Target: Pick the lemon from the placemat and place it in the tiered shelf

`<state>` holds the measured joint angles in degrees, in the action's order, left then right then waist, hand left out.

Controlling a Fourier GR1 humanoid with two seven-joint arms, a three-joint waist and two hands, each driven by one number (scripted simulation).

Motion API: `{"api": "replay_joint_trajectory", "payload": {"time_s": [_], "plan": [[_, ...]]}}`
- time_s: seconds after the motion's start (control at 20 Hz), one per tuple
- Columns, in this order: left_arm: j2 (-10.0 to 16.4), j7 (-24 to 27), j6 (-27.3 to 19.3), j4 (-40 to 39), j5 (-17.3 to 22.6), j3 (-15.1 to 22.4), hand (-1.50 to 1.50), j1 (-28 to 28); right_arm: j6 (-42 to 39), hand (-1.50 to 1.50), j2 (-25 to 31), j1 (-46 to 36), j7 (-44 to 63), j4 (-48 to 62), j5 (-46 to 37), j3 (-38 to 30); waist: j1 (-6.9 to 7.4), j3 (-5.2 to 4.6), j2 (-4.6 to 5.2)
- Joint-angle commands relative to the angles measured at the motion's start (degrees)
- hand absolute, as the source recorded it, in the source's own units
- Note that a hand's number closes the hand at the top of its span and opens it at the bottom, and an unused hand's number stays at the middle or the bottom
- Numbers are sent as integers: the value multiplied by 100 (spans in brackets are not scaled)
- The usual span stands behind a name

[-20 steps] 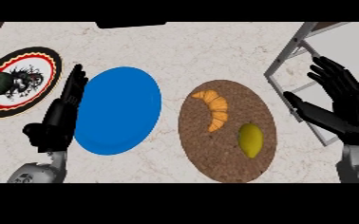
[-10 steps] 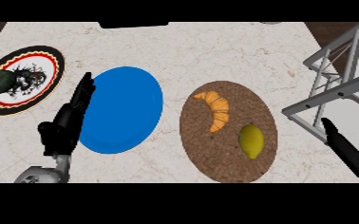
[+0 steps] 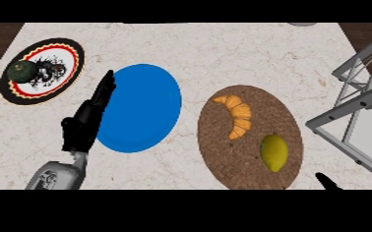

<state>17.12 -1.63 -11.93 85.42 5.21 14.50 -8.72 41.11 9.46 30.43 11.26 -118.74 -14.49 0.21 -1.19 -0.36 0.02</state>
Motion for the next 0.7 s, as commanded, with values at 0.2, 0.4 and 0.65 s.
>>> {"api": "replay_joint_trajectory", "payload": {"time_s": [0.2,0.4,0.65], "plan": [[-156,119,134,-515,-78,-62,0,-471,-1099,-150,790,267,2871,-1304,-1523,499,149,4,64],[-40,26,227,-284,-13,-115,0,-405,-2169,-150,1400,218,4138,-1719,-1711,532,276,-1,68],[-299,45,7,-436,-254,70,0,-423,-3210,-150,1916,-81,5749,-2178,-2120,835,260,-1,53]]}}
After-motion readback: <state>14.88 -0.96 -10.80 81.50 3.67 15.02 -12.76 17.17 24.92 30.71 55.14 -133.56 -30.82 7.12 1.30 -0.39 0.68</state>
